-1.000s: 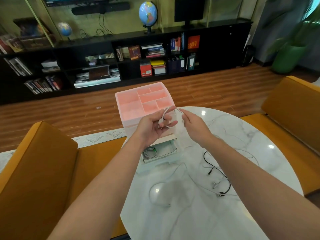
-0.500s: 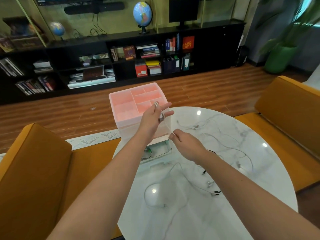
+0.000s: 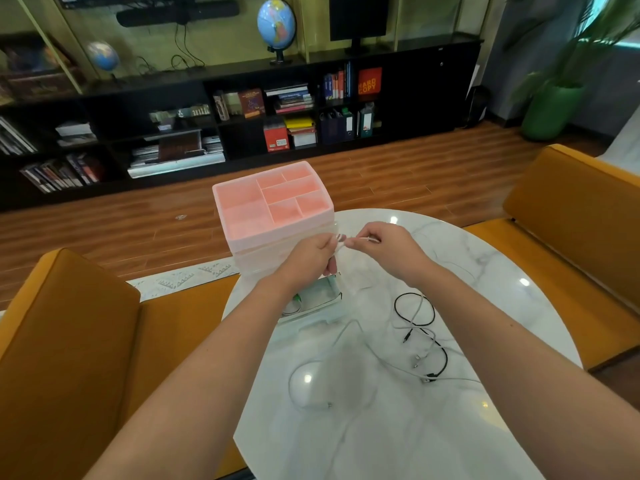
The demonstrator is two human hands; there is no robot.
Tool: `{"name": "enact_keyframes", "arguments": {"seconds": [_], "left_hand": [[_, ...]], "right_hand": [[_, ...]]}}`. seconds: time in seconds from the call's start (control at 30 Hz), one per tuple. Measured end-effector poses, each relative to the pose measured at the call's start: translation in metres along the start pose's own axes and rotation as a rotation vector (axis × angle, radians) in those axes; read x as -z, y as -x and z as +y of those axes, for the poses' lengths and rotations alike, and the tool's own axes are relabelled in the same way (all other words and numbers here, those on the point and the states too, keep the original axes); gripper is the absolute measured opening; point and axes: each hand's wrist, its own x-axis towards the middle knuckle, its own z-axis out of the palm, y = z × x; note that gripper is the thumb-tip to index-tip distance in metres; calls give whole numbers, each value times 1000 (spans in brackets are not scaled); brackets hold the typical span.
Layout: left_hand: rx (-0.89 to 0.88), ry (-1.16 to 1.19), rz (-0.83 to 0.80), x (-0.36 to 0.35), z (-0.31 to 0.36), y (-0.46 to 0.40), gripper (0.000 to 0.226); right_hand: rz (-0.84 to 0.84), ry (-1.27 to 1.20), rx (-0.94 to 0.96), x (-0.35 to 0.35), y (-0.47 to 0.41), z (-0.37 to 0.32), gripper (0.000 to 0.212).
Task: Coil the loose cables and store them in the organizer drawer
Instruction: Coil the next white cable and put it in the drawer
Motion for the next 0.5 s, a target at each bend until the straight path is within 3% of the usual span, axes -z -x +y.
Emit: {"name": "enact_keyframes", "arguments": {"seconds": [0.1,0.23,0.5], "left_hand": [[33,168,-27,2,2,0,36],[168,557,-126,3,10,3,37],[187,1100,-153,4,17,13,35]], "right_hand": [[60,13,6,7,-2,1,40],[29,-63,78,10,-5,-3,16],[62,23,-17,-8,2,9,38]]}}
